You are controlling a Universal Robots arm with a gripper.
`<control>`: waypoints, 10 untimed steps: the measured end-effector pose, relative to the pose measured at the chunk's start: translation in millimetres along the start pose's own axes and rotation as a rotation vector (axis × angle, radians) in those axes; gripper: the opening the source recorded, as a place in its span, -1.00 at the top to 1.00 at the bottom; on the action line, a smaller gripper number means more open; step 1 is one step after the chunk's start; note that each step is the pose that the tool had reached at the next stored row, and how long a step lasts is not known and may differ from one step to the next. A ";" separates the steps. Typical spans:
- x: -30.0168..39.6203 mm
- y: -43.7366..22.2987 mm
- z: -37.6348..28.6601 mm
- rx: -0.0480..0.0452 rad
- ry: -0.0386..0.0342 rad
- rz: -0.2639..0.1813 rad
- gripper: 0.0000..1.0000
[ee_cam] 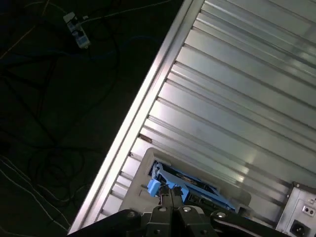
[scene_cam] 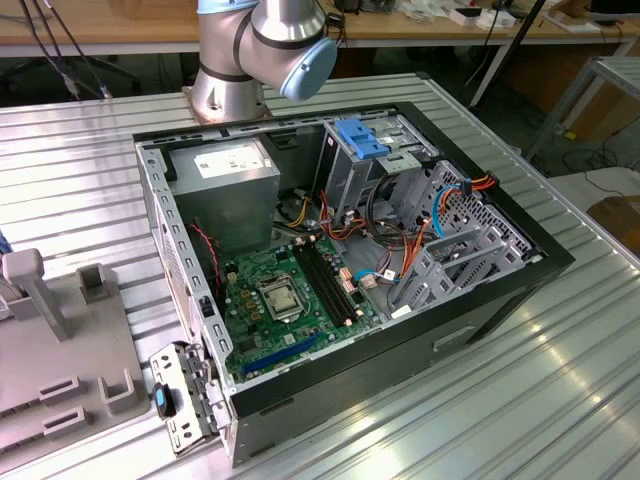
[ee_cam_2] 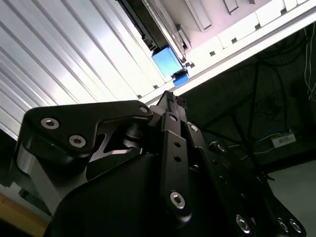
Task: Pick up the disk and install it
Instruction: 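Pick up the disk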
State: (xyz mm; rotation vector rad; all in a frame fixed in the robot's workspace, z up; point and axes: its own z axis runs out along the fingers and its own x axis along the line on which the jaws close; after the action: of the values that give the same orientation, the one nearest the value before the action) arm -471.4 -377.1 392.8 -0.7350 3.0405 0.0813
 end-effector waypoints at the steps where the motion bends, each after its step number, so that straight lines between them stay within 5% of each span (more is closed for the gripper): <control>1: 0.0 0.0 0.0 -0.0003 0.0007 -0.014 0.79; 10: -5.1 -2.7 2.2 -0.0020 0.0071 -0.133 0.79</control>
State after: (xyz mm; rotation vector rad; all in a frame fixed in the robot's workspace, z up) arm -465.7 -377.1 390.6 -0.9372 2.9886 0.0803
